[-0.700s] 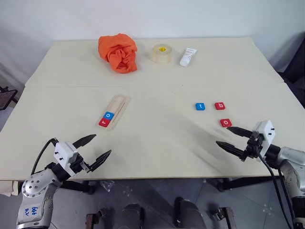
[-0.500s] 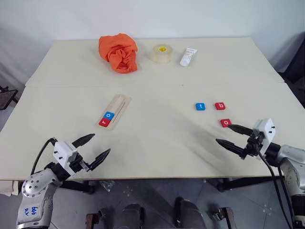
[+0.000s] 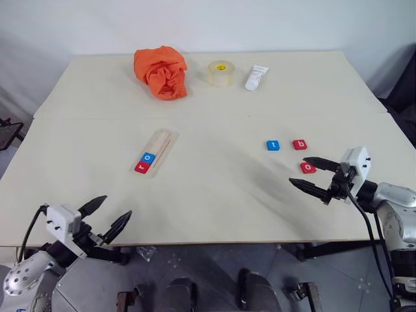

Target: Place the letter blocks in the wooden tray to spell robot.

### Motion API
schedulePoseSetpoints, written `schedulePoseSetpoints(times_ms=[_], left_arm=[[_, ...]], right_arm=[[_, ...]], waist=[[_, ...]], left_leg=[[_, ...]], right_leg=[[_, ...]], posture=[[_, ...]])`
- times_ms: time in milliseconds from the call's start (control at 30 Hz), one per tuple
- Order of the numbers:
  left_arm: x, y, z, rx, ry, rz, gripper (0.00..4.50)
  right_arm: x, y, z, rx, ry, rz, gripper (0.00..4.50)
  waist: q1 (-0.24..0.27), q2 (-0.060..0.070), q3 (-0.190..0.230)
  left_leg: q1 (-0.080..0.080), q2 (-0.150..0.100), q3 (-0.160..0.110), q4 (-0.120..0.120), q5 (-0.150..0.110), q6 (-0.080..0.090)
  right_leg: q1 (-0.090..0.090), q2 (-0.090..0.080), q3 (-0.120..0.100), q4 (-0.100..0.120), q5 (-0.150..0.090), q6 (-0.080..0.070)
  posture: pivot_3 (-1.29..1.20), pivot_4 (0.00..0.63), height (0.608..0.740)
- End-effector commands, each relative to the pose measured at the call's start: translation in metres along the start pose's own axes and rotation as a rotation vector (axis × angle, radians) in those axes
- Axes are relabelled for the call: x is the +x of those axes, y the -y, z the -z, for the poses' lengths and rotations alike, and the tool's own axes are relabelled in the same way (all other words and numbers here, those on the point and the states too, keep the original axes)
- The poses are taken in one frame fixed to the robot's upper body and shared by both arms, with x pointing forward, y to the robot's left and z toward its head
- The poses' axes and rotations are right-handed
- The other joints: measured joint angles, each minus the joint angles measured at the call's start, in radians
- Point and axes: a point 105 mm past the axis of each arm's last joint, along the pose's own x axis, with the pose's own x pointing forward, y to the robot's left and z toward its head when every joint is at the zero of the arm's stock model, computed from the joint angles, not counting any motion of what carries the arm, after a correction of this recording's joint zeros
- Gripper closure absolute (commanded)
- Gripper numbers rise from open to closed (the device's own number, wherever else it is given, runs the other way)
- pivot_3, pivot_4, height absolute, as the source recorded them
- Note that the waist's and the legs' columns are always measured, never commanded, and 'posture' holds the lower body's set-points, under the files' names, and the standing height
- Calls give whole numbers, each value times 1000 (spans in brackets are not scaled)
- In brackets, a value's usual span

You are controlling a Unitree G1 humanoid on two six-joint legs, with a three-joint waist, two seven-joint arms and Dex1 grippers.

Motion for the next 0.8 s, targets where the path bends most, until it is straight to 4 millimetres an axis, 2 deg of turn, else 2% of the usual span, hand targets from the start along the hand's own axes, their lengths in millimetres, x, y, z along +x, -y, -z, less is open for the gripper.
schedulePoseSetpoints(times_ms=[33, 300, 467, 567, 800], left_arm=[[-7, -2, -10, 9, 14, -9, 0], [8, -6, -31, 39, 40, -9, 0], [43, -10, -54, 28, 14, 17, 0], [74, -8, -69, -12, -6, 44, 0], [121, -5, -72, -52, -152, 41, 0]], right_arm=[[2, -1, -6, -21, 17, -36, 81], [12, -6, -13, -32, 46, -94, 81], [17, -10, -21, -47, 73, -122, 81], [23, -14, -26, -50, 96, -131, 81], [26, -25, -28, -55, 107, -184, 81]], waist=[[2, 0, 0], [1, 0, 0], [2, 0, 0], [2, 0, 0], [-6, 0, 0]], left_leg=[[0, 0, 0, 0, 0, 0], [0, 0, 1, 0, -1, 0], [0, -1, 1, 1, -1, 0], [1, -3, 1, 1, -1, -1], [2, 1, 3, 1, -3, -4]], right_leg=[[0, 0, 0, 0, 0, 0], [0, 1, 1, -1, 0, 0], [0, 2, 1, 1, 0, 0], [0, 3, 3, 1, 0, 0], [-1, 10, 6, 2, 0, 0]], posture=[[0, 150, 740], [0, 150, 740], [0, 150, 740], [0, 150, 740], [0, 150, 740]])
